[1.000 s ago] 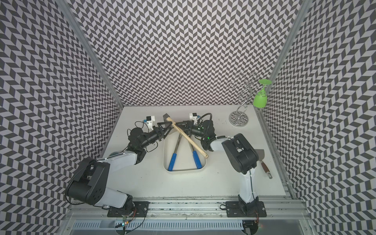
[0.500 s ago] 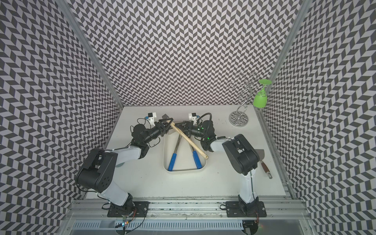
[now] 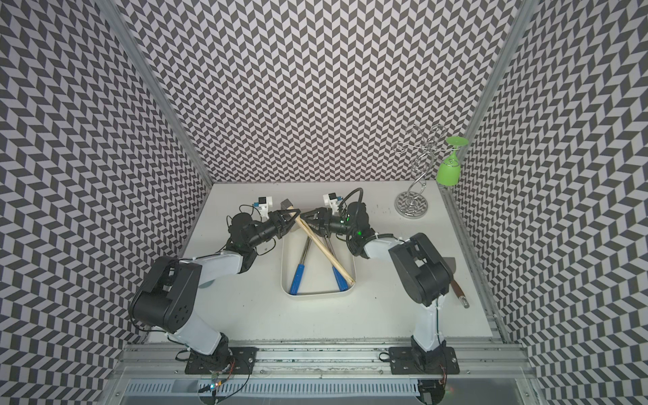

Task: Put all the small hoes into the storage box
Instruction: Adjust the hoe.

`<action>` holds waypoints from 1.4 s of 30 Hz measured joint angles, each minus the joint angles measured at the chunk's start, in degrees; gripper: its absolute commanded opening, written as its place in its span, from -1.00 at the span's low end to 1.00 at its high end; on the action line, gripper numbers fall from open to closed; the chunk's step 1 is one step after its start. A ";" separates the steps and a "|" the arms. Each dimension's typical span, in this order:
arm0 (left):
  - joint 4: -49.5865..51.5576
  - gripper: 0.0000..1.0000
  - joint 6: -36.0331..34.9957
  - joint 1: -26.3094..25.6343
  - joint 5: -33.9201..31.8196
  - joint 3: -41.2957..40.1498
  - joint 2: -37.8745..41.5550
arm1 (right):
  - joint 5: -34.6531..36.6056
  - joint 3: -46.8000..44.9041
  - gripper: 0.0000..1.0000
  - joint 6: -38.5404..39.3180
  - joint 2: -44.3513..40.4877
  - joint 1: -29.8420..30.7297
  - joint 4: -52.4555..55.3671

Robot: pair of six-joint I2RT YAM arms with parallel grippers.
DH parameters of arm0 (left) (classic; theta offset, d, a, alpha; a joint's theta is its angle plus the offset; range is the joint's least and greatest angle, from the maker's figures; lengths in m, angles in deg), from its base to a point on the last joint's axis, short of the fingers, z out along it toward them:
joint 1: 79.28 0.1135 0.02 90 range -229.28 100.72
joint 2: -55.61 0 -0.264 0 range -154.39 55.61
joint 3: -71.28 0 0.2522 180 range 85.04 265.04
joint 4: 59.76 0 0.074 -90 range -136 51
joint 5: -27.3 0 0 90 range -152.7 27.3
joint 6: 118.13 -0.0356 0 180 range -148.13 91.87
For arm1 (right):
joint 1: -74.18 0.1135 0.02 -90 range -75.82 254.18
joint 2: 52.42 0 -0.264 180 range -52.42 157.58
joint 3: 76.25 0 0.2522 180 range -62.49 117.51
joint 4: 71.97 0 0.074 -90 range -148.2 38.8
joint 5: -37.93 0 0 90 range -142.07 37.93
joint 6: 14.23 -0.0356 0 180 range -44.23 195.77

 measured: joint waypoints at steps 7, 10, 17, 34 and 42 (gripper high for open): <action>12.37 -1.00 -4.52 0.00 -0.61 2.99 3.10 | 14.91 17.49 0.22 33.38 -8.07 -1.05 40.59; 16.94 -1.00 -5.01 -0.04 -1.33 5.11 2.99 | 25.94 19.08 0.25 44.68 -12.61 2.10 51.36; 25.22 -1.00 -5.53 -1.46 -3.50 14.36 -0.92 | 43.50 17.07 0.30 60.22 -17.46 14.75 65.35; 40.72 -1.00 -6.25 -3.78 -7.89 25.75 -7.37 | 63.58 15.41 0.44 71.67 -14.36 19.39 74.51; 43.80 -1.00 -5.66 -3.76 -7.58 28.28 -8.13 | 70.05 14.47 0.18 73.20 -11.37 20.26 75.23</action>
